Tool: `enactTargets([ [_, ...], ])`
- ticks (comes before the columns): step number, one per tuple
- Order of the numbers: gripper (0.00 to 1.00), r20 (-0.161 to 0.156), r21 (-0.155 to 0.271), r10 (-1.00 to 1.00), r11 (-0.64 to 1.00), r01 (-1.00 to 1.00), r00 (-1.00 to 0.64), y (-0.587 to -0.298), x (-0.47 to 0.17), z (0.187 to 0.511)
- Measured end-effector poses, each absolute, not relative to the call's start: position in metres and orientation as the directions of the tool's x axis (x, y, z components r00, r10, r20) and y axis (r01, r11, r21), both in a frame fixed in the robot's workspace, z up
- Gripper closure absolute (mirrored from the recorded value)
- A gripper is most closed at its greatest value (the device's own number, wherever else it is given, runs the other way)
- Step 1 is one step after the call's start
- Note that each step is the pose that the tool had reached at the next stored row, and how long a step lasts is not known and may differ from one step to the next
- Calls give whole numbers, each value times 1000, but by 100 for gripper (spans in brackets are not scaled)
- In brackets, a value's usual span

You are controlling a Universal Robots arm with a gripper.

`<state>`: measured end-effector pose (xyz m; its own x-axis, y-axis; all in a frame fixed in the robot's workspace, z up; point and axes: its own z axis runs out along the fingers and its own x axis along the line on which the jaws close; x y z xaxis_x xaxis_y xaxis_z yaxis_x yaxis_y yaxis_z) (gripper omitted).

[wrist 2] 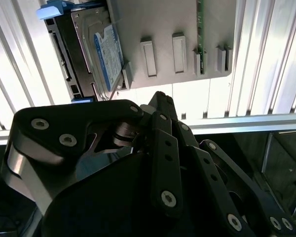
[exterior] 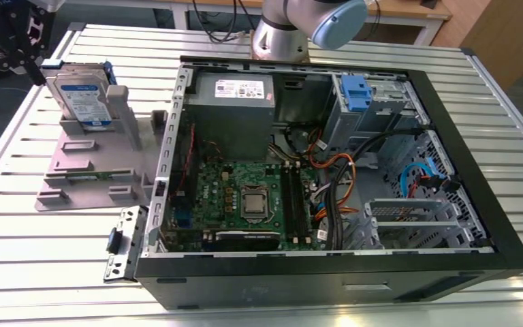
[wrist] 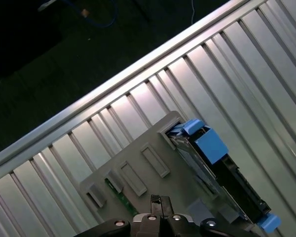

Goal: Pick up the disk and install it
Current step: 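Pick up the disk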

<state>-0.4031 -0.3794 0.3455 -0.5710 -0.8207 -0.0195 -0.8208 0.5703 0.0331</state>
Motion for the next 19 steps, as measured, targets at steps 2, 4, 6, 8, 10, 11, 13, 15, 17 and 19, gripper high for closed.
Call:
enactTargets([
  [2,90,-20,33,-825,564,-825,-564,-379,-403,346],
  [4,90,-20,33,-830,557,-830,-558,-379,-403,345],
  [6,90,-20,33,-834,550,-834,-551,-379,-403,346],
  [8,90,-20,33,-839,544,-839,-544,-379,-403,345],
  [10,90,-20,33,-843,537,-843,-537,-379,-403,345],
  [11,90,-20,33,-845,533,-845,-534,-379,-403,345],
  [13,90,-20,33,-850,526,-850,-527,-379,-403,345],
  [15,90,-19,33,-854,520,-854,-520,-379,-403,346],
  [17,90,-19,33,-858,513,-858,-514,-379,-403,346],
  [19,90,-20,33,-862,506,-862,-507,-379,-403,346],
])
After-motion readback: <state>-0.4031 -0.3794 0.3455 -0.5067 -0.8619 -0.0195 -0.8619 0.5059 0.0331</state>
